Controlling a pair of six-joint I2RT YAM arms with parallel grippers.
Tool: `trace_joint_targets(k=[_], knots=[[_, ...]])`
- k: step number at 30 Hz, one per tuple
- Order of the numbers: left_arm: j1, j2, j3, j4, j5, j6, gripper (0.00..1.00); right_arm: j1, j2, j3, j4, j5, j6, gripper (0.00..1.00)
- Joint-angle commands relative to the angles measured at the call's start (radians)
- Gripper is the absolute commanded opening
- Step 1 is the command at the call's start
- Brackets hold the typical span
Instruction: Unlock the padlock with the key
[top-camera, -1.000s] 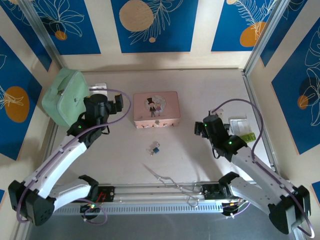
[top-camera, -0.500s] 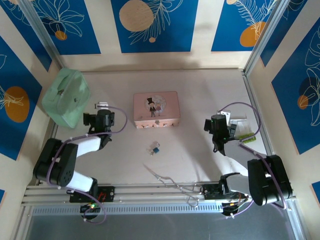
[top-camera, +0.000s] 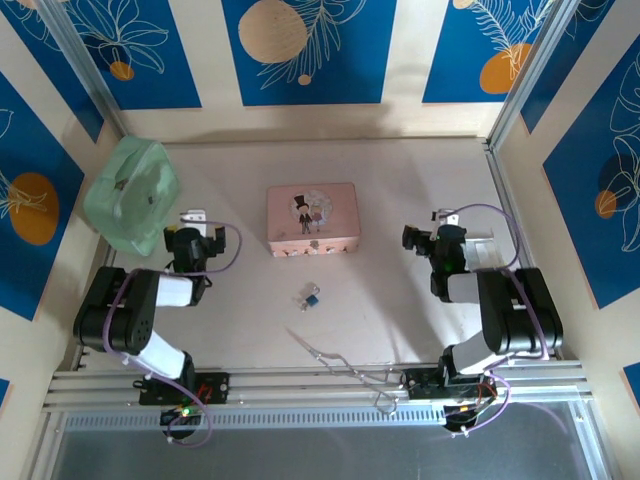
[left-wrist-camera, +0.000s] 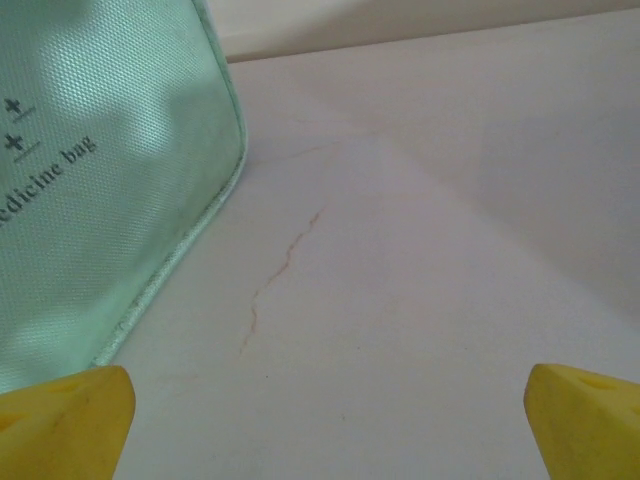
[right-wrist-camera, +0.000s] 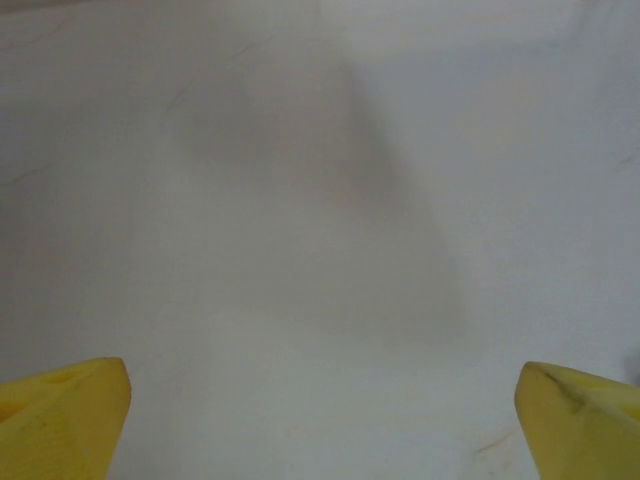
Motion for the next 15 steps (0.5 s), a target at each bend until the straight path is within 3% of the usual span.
trace_joint_targets(k=[1,15], knots=[[0.006,0.002,-0.023,0.070,0.062,-0.021,1.00,-0.020,-0.009,0.025,0.084,-0.077,-0.023,0.99],[-0.002,0.008,-0.026,0.089,0.059,-0.005,0.99,-0.004,-0.008,0.027,0.083,-0.049,-0.032,0.99]])
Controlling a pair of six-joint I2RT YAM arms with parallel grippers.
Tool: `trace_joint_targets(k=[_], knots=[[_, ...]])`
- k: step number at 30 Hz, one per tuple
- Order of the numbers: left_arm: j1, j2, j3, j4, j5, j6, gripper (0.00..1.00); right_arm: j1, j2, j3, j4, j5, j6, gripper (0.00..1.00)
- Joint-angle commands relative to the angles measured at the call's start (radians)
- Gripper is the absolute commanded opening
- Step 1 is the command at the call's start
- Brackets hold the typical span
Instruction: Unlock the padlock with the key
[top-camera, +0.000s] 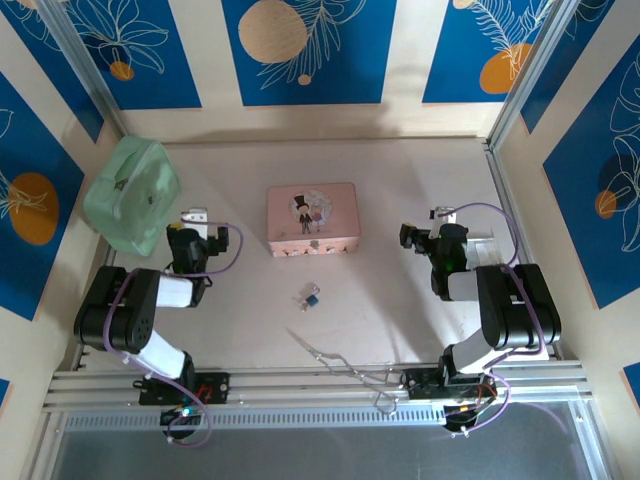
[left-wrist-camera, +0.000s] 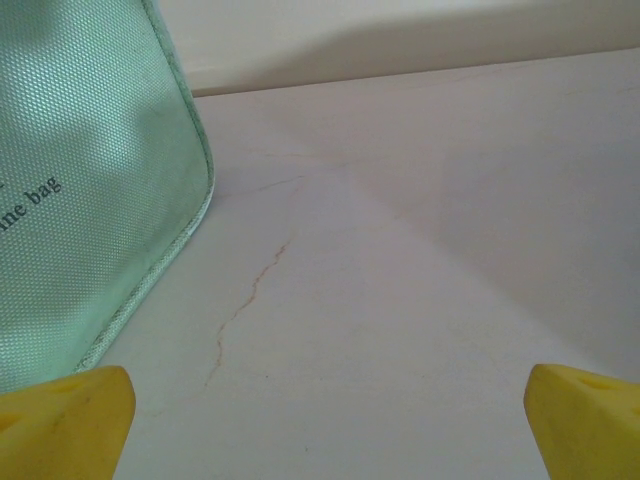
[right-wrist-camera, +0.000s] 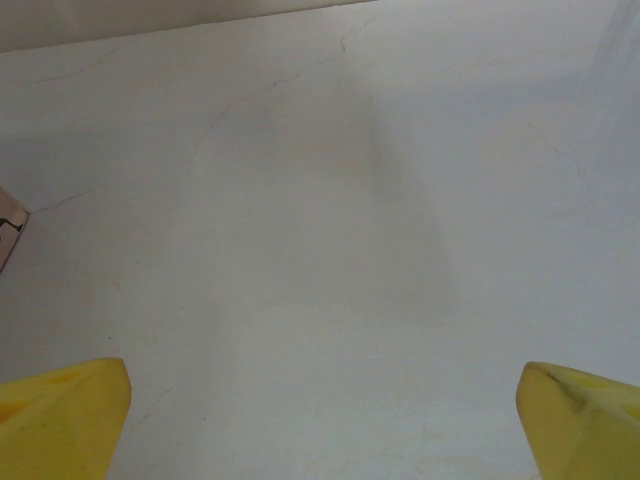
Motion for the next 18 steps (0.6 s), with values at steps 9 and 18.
trace_joint_targets(k=[9,18], knots=[[-0.002,0.007,-0.020,0.030,0.019,-0.007,1.00,0.002,-0.007,0.022,0.035,-0.016,-0.018,0.99],[0.000,0.008,-0.021,0.031,0.024,-0.006,1.00,-0.005,-0.010,0.023,0.027,-0.047,-0.022,0.99]])
